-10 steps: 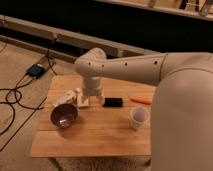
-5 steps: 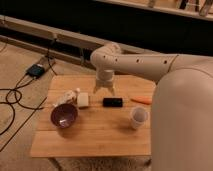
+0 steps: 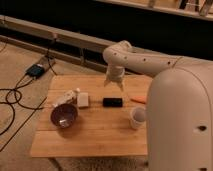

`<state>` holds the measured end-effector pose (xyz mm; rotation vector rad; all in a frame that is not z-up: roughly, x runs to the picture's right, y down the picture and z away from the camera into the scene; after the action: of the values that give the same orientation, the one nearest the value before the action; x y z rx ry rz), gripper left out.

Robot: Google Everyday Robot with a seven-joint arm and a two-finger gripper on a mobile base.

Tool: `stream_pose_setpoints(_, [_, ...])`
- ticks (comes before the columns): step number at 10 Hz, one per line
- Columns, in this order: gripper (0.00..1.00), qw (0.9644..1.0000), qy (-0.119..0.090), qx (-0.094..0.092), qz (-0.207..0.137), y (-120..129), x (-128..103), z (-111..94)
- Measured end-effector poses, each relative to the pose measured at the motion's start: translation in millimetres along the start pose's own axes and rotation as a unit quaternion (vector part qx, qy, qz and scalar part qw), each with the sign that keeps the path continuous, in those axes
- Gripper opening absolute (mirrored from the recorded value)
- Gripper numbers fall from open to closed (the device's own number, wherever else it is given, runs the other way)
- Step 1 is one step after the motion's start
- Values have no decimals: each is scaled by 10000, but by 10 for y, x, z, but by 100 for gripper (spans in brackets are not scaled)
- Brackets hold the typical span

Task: Place the pepper in the ceramic cup

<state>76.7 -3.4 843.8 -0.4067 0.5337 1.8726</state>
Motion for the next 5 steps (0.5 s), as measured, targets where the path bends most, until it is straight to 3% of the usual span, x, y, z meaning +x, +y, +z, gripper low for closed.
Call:
stream_pose_setpoints(3, [65,9992,110,241,287,-375,-122,198])
stream_pose_setpoints(5, [65,9974,257,653,-178,-643,-99,226])
